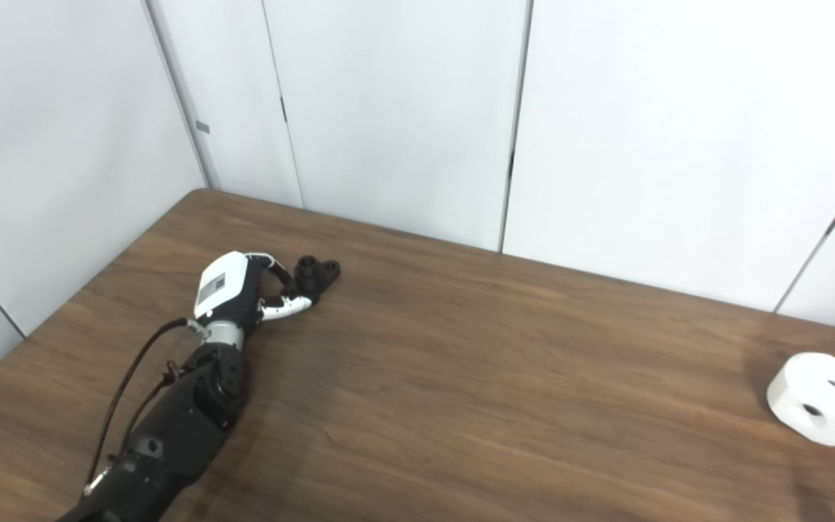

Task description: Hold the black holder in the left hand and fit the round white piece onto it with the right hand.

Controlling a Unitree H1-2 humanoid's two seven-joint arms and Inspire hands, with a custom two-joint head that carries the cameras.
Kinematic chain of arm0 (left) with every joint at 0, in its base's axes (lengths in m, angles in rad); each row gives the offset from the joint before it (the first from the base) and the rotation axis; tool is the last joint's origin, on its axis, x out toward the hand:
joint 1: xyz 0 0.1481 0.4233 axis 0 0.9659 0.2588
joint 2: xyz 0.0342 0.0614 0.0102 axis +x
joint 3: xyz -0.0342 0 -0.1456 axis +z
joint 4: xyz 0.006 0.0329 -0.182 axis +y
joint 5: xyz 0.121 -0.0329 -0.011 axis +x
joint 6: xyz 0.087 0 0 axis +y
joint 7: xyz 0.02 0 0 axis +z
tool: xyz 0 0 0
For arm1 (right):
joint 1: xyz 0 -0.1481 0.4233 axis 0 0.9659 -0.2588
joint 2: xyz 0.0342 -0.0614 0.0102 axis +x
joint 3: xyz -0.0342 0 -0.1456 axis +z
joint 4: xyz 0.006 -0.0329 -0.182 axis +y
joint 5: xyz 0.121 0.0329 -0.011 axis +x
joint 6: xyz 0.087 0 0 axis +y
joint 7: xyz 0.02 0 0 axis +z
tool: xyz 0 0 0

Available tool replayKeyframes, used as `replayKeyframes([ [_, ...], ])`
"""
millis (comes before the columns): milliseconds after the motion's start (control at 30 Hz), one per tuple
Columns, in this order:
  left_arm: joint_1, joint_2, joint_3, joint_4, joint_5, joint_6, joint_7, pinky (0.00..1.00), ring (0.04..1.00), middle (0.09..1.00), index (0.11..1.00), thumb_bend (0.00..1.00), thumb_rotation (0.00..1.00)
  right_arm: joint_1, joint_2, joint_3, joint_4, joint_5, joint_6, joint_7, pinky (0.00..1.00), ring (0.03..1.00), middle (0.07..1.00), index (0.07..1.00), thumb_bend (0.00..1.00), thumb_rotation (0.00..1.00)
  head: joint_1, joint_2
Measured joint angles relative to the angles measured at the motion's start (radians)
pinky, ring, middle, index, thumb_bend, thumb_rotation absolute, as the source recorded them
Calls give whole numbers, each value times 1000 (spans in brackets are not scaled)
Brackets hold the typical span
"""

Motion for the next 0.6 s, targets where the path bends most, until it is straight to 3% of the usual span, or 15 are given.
replayKeyframes([
  [367,7,12,-20,-11,0,-5,-6,938,888,783,486,520,61,0,0,0,0,1,4,-1,1000,1000,979,986,605,1000,-12,3],
  [600,50,5,-30,-95,-3,4,-45,917,889,789,487,520,58,-1,0,1,0,1,5,-3,1000,988,971,981,626,1000,-28,6],
])
